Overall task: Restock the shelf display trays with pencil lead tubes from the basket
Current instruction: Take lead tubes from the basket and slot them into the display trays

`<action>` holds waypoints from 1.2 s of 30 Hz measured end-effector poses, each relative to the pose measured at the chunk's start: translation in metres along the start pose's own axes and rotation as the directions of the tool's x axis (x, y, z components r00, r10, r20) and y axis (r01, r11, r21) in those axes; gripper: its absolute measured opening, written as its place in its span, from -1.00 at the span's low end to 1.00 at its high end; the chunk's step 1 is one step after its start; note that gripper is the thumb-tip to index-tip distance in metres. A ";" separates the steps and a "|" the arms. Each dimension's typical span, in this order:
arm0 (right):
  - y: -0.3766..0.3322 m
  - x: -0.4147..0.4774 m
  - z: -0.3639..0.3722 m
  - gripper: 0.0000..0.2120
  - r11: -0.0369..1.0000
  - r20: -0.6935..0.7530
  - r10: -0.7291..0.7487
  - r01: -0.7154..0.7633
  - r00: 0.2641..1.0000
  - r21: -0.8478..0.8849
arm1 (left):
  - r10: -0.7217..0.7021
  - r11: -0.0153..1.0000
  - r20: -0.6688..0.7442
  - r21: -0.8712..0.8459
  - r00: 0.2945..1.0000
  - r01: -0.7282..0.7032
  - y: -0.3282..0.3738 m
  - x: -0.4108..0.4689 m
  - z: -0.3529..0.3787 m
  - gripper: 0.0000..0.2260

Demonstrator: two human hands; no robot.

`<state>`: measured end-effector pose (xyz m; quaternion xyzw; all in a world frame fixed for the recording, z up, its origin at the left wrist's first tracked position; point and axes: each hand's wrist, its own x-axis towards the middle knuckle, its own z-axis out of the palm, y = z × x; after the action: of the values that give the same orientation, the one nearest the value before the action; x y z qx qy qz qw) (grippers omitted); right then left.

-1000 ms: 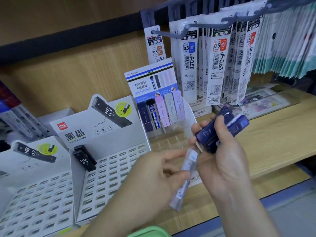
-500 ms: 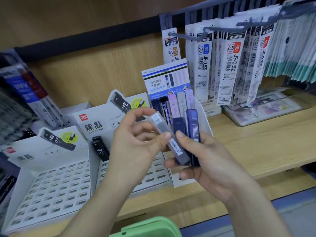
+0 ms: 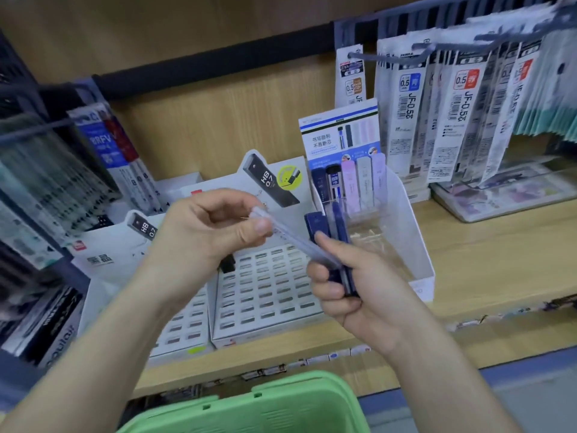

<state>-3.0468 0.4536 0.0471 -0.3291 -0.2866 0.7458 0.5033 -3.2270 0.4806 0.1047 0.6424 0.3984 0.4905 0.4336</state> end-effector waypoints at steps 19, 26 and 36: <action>0.059 0.033 0.018 -0.95 0.910 -0.218 -0.202 0.101 0.955 -0.402 | 0.163 0.803 -0.308 0.593 0.937 0.056 -0.055 0.016 -0.051 -0.87; 0.061 0.038 0.010 -0.90 0.904 -0.270 -0.199 0.070 0.942 -0.421 | 0.154 0.727 -0.208 0.686 0.966 0.031 -0.066 0.031 -0.052 -0.84; 0.060 0.041 0.007 -0.91 0.935 -0.276 -0.146 0.041 0.950 -0.352 | 0.216 0.526 -0.070 0.849 0.974 -0.055 -0.059 0.040 -0.050 -0.90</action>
<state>-3.0973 0.4718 -0.0020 -0.5060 -0.3482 0.6012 0.5112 -3.2726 0.5449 0.0672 0.7571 0.5682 0.3226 -0.0031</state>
